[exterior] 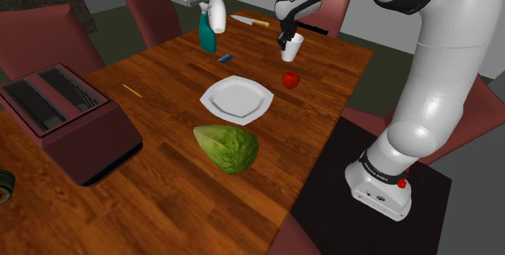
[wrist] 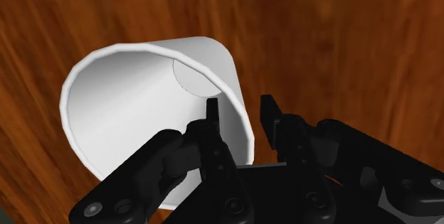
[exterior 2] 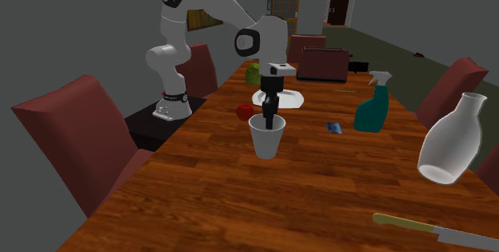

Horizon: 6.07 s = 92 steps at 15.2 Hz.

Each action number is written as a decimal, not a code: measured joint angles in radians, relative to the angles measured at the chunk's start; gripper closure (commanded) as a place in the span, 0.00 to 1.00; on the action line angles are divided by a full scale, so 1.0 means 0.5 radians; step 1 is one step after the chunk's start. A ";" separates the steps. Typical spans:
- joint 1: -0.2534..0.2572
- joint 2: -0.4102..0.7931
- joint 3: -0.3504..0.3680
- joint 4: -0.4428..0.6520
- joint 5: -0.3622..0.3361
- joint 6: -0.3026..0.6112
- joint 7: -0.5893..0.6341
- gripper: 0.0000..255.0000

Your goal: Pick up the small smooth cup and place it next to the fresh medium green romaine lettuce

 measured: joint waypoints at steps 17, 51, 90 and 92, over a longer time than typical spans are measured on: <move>0.008 -0.090 -0.004 0.093 -0.007 -0.180 -0.019 1.00; 0.071 -0.407 0.006 0.529 -0.054 -0.932 -0.044 1.00; 0.724 -2.453 1.108 -1.179 0.244 -1.536 1.422 1.00; 0.760 -2.478 1.187 -1.175 0.311 -1.572 1.504 1.00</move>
